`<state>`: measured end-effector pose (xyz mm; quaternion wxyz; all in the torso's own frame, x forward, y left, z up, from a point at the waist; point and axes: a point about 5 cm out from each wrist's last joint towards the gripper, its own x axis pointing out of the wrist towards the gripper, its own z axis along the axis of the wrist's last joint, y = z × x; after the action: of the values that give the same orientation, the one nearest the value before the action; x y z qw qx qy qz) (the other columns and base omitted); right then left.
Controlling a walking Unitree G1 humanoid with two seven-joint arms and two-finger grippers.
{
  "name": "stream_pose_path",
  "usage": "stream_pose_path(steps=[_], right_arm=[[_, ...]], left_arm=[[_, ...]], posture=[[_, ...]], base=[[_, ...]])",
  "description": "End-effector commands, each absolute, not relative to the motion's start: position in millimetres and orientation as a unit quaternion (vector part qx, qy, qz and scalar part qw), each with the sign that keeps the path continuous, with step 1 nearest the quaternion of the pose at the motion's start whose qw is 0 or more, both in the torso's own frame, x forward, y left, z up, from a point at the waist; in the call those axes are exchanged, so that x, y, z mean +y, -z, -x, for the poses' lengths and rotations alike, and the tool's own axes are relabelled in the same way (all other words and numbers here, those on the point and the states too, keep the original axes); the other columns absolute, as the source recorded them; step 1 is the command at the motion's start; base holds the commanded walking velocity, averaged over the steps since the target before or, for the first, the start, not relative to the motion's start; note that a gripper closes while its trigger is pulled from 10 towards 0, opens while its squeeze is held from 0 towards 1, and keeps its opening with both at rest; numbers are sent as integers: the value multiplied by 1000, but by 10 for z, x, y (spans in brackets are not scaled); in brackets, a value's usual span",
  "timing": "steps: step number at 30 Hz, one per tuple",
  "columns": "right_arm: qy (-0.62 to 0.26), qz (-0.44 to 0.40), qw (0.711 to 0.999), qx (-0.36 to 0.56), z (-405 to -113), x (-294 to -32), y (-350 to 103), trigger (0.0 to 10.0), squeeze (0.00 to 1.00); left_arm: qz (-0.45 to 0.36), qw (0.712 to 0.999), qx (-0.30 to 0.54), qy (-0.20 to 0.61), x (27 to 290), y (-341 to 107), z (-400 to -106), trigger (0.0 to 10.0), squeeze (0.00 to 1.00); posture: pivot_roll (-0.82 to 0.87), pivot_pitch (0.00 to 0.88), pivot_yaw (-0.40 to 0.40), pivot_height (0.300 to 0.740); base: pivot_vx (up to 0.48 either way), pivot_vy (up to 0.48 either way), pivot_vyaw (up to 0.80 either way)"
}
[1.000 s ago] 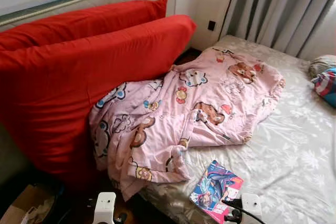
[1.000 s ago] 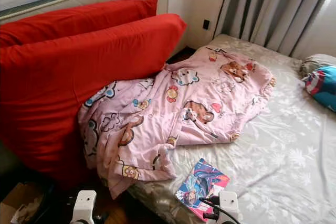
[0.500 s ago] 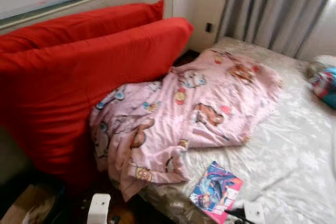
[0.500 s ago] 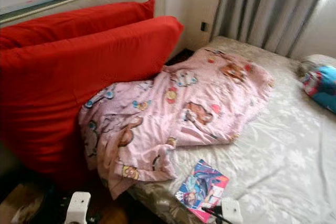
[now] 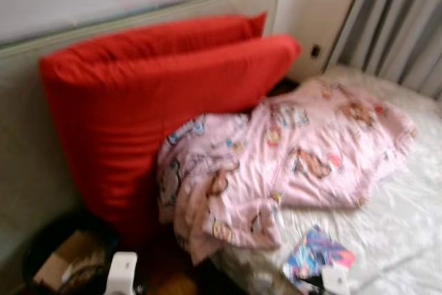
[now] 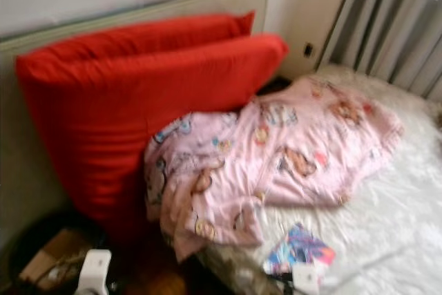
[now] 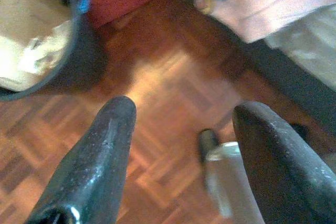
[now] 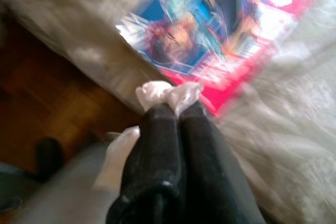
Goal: Clean up the room
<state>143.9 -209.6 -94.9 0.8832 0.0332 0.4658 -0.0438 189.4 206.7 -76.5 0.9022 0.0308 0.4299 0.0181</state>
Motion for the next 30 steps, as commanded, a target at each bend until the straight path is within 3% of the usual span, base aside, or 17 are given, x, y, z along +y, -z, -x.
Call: stream_pose_path(steps=[1,10,21,30], right_arm=[[34,-35,886,461,-1502,-2027,938,10000,0],[32,-29,885,463,-1519,-2063,927,10000,0],[39,-43,882,468,-1434,-2140,943,10000,0],[31,-38,880,473,-1423,-2083,959,10000,0]], left_arm=[[-44,896,441,-25,2183,768,-1851,10000,0],[-42,898,437,-30,2219,742,-1890,10000,0],[-38,900,434,-21,2024,750,-1956,10000,0],[-38,897,440,-27,2134,790,-1822,10000,0]], posture=[[-1,14,-62,734],[5,22,-65,734],[6,28,-64,734],[6,26,-65,734]], base=[[0,480,0],[0,480,107],[0,480,0],[0,480,0]])
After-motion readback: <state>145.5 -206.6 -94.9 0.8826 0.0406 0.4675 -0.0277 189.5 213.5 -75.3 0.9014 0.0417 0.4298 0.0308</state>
